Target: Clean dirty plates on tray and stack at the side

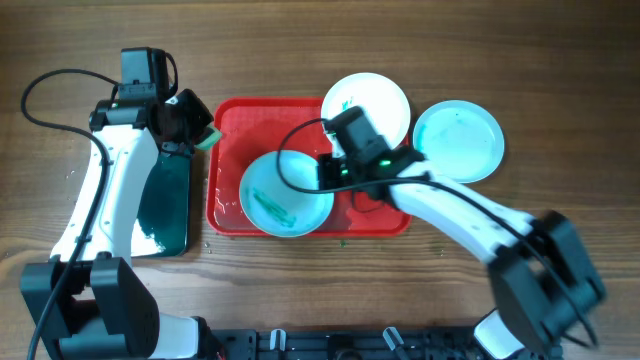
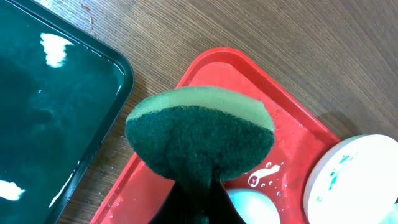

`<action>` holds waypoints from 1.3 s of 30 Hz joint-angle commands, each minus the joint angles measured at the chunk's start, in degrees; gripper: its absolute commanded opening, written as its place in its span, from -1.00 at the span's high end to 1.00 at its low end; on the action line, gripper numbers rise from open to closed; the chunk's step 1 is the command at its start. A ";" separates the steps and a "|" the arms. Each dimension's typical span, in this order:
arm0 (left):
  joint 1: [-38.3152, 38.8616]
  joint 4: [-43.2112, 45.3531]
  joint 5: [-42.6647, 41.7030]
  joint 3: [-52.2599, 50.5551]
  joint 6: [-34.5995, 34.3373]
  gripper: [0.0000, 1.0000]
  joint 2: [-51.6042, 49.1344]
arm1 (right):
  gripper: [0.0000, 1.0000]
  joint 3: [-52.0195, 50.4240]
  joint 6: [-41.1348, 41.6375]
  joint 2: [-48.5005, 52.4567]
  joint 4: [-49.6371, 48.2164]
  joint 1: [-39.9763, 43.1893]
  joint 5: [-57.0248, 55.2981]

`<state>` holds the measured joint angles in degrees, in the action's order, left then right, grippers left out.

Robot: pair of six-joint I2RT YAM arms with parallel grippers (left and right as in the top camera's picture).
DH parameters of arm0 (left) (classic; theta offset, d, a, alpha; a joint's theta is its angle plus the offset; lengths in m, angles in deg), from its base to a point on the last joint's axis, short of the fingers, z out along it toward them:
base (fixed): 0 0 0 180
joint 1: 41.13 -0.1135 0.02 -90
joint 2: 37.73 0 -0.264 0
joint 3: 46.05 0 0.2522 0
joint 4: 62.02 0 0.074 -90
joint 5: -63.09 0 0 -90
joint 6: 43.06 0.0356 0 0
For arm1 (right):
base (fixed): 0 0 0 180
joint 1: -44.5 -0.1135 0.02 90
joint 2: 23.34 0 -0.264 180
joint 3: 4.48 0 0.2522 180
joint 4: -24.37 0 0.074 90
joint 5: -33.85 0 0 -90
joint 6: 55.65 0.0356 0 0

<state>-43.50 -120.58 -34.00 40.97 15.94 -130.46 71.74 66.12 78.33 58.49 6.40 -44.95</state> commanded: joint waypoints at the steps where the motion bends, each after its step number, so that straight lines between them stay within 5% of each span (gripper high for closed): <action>1: -0.26 -0.11 0.59 0.63 -0.98 0.92 0.46 | 0.91 5.77 2.08 8.20 1.99 -2.47 -1.16; 4: -0.26 -0.09 0.59 0.63 -0.98 0.92 0.46 | 0.85 10.34 -2.40 9.57 5.18 -2.60 -2.82; 10: -0.26 -0.07 0.61 0.63 -0.98 0.92 0.46 | 0.28 21.22 -16.70 9.55 14.01 -2.25 -6.40; 20: -0.26 -0.09 1.64 0.63 -0.98 0.92 0.46 | 0.22 22.18 -43.23 16.02 14.86 1.95 -3.63; 23: -0.26 -0.07 1.66 0.63 -0.96 0.92 0.46 | 0.22 22.18 -45.22 18.45 14.84 1.99 -1.73; 27: -0.26 -0.07 1.66 0.63 -0.96 0.92 0.46 | 0.32 22.18 -44.54 19.87 13.97 1.97 -1.53; 29: -0.26 -0.07 1.64 0.63 -0.98 0.92 0.46 | 0.50 22.18 -41.72 19.87 12.70 1.97 0.61; 31: -0.26 -0.07 1.64 0.63 -0.98 0.92 0.46 | 0.91 22.18 -35.65 19.87 11.32 1.97 3.13; 39: 0.17 -0.72 1.62 0.61 -1.01 0.92 0.46 | 0.91 22.18 1.97 19.87 12.85 1.90 4.98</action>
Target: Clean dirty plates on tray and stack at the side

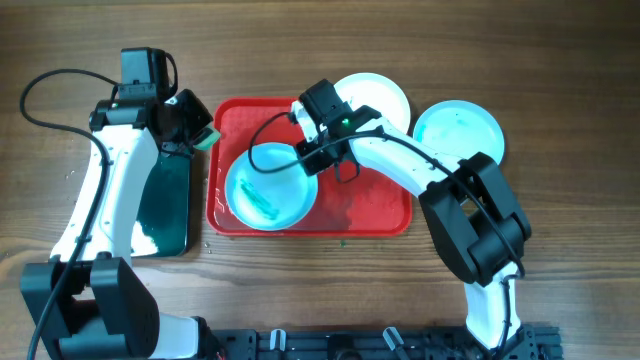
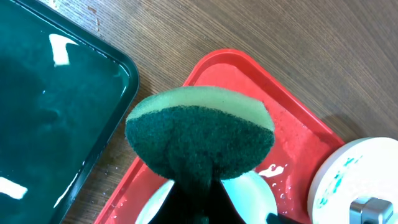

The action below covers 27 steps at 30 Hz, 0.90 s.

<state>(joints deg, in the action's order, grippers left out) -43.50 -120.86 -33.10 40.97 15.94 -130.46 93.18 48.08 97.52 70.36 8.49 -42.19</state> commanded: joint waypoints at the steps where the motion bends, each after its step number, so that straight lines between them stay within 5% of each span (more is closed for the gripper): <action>1: 0.35 -0.50 0.74 0.57 -1.01 0.92 0.46 | 0.91 0.74 22.43 0.68 1.25 -0.35 2.21; 5: 1.01 -0.63 0.74 0.07 -1.01 0.92 0.46 | 0.91 0.74 20.55 0.68 1.16 -1.31 2.23; 9: 1.03 -0.90 0.74 -0.17 -1.01 0.92 0.35 | 0.32 0.74 6.47 0.68 -2.03 -1.03 2.21; 13: 1.46 -2.03 0.48 -0.17 -1.01 0.92 0.15 | 0.49 0.74 -3.41 0.90 -4.70 -1.33 2.25; 18: 3.65 -2.56 0.55 -0.17 -0.96 0.92 0.13 | 0.66 0.74 -3.23 3.61 -5.11 -2.08 3.21; 20: 4.22 -2.62 0.52 -0.17 -0.94 0.92 0.07 | 0.91 0.72 -3.26 4.42 -4.92 -2.05 5.53; 27: 6.64 -5.68 1.16 -0.17 1.86 0.92 0.04 | 0.91 0.74 5.62 4.55 -4.61 -0.83 4.90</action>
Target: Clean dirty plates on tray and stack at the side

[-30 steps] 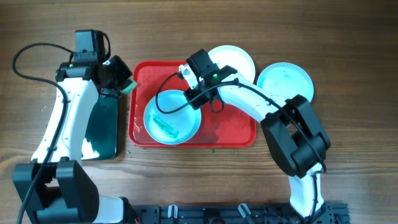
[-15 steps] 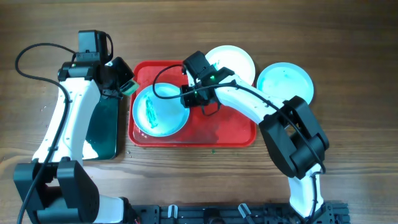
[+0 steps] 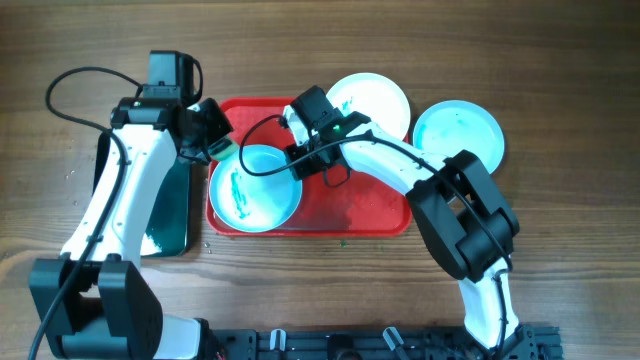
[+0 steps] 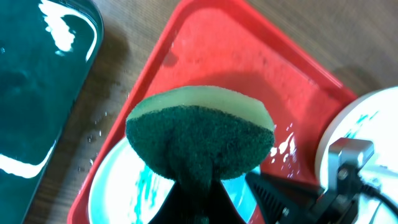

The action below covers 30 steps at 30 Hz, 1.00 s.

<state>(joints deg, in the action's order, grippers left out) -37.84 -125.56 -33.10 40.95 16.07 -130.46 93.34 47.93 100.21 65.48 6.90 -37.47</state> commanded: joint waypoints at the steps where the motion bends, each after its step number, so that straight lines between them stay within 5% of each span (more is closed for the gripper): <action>1: 1.01 -1.31 1.44 -0.15 2.14 0.92 0.04 | 0.92 0.59 7.65 1.86 0.07 1.46 -0.79; 6: 1.01 -1.27 1.90 -0.15 2.14 0.92 -0.28 | 0.91 0.59 15.47 1.86 -0.74 4.44 -1.97; 11: 2.60 -0.96 4.50 -0.15 2.23 0.92 -3.98 | 0.91 0.59 14.88 1.86 -1.03 4.09 -1.95; 19: 9.38 3.91 4.79 -0.15 24.46 0.92 -14.62 | 0.91 0.59 13.33 1.86 -0.55 4.09 -2.38; 30: 7.93 8.85 12.37 -0.15 25.99 0.92 -26.14 | 0.92 0.57 12.04 1.86 -0.04 4.09 -2.34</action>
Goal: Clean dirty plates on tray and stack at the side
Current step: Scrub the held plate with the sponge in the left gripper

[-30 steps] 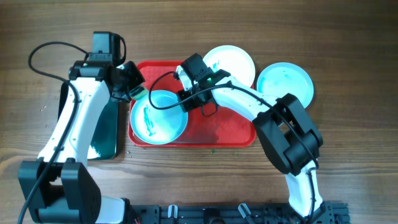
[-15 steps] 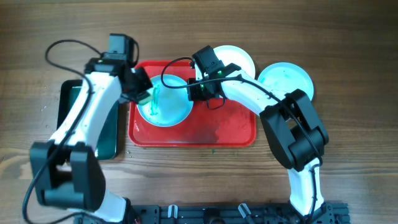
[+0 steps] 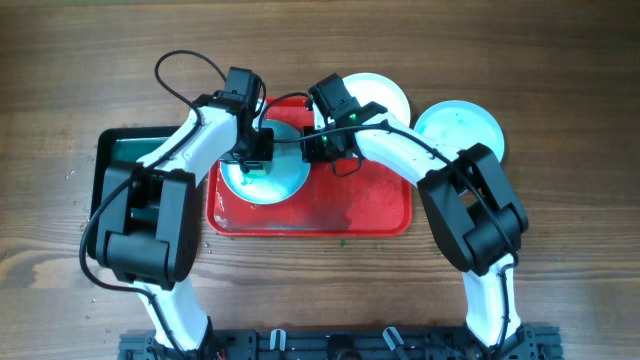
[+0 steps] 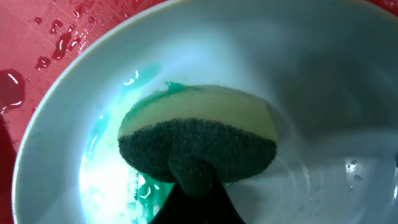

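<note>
A pale blue dirty plate [image 3: 272, 172] lies on the red tray [image 3: 370, 215], smeared with green paint [image 4: 118, 186]. My left gripper [image 3: 250, 152] is shut on a green and yellow sponge [image 4: 198, 137], which is pressed into the bowl of that plate [image 4: 323, 112]. The dark fingers of the left gripper [image 4: 196, 190] show only at the bottom edge of the wrist view. At the plate's right rim my right gripper [image 3: 316, 148] is clamped on the edge. Its fingertips are too small to see clearly.
A white plate [image 3: 385, 98] with a green mark overlaps the tray's far right corner. A pale blue plate [image 3: 462, 140] lies on the wood to the right. A dark green water basin [image 3: 125, 150] stands left of the tray, mostly under my left arm.
The left gripper was above the tray's left edge with the sponge clear of the plate; now the sponge rests in the plate. The plate and the right gripper now sit further back on the tray.
At first the left gripper held the sponge beside the basin while the right gripper held the dirty plate at the tray's front middle. The plate then stood further left each time, and the sponge came over the tray. Now the sponge is down in the plate.
</note>
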`<action>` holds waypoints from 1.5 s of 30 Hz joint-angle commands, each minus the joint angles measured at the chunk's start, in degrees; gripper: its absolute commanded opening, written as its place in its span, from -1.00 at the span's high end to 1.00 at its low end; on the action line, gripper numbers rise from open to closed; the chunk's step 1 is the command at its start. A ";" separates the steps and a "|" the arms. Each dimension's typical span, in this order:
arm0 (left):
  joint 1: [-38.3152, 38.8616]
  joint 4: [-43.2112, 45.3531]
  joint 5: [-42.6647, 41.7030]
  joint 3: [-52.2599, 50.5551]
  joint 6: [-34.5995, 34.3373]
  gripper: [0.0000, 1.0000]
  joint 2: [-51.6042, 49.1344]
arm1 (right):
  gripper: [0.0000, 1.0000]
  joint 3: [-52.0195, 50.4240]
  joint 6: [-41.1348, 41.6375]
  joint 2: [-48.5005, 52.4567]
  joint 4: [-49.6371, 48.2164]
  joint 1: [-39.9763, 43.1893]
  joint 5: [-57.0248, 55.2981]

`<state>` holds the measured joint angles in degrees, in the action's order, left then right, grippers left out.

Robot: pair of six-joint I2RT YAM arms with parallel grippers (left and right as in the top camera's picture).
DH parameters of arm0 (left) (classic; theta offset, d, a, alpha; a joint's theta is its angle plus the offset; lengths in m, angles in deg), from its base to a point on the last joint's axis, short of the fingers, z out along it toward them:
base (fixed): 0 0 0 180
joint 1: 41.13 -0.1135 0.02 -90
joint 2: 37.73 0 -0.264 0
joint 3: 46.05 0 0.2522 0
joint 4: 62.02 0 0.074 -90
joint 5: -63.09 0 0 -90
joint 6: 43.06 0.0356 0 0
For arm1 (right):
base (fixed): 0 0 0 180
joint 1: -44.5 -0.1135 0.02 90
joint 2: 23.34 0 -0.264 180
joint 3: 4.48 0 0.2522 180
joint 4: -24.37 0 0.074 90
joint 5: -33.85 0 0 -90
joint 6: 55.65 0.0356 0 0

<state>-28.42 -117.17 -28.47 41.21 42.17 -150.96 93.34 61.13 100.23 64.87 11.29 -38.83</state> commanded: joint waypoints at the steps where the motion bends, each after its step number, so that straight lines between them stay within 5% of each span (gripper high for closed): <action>1: -1.73 0.11 8.81 -0.42 -3.21 0.92 -5.97 | 0.92 0.57 -1.16 1.84 0.57 -0.31 -0.98; 6: -1.73 -6.82 10.40 -0.42 -25.05 0.92 -6.14 | 0.91 0.59 -1.14 1.84 0.46 -0.31 -1.01; 10: -1.31 -10.58 10.40 -0.42 -25.38 0.92 -6.14 | 0.91 0.57 -1.18 1.84 0.46 -0.31 -1.01; 12: -1.31 -11.10 7.96 -0.42 -20.39 0.93 -6.14 | 0.92 0.57 -1.20 1.84 0.44 -0.31 -1.01; 14: -1.31 -11.13 -3.82 -0.42 -5.70 0.92 -6.14 | 0.92 0.57 -1.18 1.84 0.44 -0.31 -1.01; 17: -1.31 -12.31 -14.73 -0.42 6.51 0.92 -6.14 | 0.91 0.59 -1.20 1.84 0.44 -0.31 -1.01; 24: -1.33 -12.20 -18.03 -0.42 16.94 0.92 -6.14 | 0.91 0.57 -1.31 1.84 0.50 -0.31 -1.03; 30: -1.36 -7.76 13.07 -0.42 -11.67 0.92 -6.14 | 0.91 0.57 -1.09 3.21 0.15 -0.20 -1.01; 34: -1.36 -4.46 21.66 -0.42 -24.26 0.92 -6.14 | 0.91 0.57 -0.66 4.07 0.04 0.70 0.90; 42: -0.52 -4.42 21.03 -0.42 -25.90 0.92 -6.14 | 0.92 0.57 -0.96 4.20 0.92 1.27 1.79; 45: -0.33 -8.50 8.09 -0.42 -17.64 0.92 -6.14 | 0.91 0.57 -0.94 4.33 0.83 1.27 1.79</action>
<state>-27.70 -120.86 -13.26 43.50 19.35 -152.86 94.62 60.72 102.04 64.19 11.71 -35.94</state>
